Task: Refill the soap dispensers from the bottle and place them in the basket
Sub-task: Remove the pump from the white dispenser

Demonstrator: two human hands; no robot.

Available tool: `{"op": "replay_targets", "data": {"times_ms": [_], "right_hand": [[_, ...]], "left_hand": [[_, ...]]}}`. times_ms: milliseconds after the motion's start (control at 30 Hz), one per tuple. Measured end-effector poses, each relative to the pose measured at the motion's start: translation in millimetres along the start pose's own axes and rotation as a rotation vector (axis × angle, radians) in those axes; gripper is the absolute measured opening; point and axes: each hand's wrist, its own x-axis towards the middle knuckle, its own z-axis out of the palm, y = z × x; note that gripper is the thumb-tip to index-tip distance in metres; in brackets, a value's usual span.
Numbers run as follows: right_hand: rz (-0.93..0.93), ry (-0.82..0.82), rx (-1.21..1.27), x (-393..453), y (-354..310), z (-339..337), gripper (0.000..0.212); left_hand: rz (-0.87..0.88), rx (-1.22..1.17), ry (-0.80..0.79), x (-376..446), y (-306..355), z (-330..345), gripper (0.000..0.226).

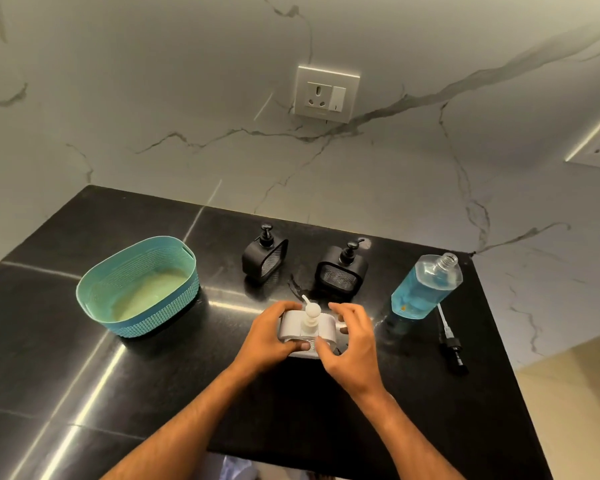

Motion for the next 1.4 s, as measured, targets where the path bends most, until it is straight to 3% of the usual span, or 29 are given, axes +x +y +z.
{"op": "replay_targets", "data": {"times_ms": [233,400,500,600,733,900,1067,1233,1400], "right_hand": [[0.001,-0.024,-0.189,24.9,-18.8,11.6,0.037],[-0.044,-0.108,-0.157,31.0,-23.4,7.1,0.025],[-0.068,-0.173,-0.136,34.7,-27.1,4.1,0.031],[-0.039,-0.139,-0.224,38.1,-32.3,6.7,0.035],[-0.030,-0.150,-0.275,41.6,-36.3,10.9,0.025],[-0.017,-0.246,-0.306,41.5,-39.1,12.9,0.053],[0.016,-0.207,-0.368,42.7,-44.9,13.5,0.030],[-0.005,-0.253,-0.375,41.1,-46.5,14.0,0.054],[0.034,-0.234,-0.410,41.9,-49.2,14.1,0.032]], "left_hand": [[0.070,0.018,-0.054,8.3,8.5,3.5,0.060],[0.047,0.013,-0.072,10.3,3.5,2.7,0.054],[0.052,0.015,-0.068,10.5,2.3,3.4,0.053],[0.060,0.023,-0.068,11.0,1.3,3.6,0.051],[0.065,0.035,-0.072,11.5,3.4,2.4,0.049],[0.071,0.041,-0.073,12.8,0.5,3.1,0.049],[0.082,0.028,-0.075,12.1,1.2,1.6,0.050],[0.084,0.024,-0.099,12.6,0.6,1.2,0.050],[0.112,0.053,-0.108,11.7,-0.1,-0.7,0.051]]}}
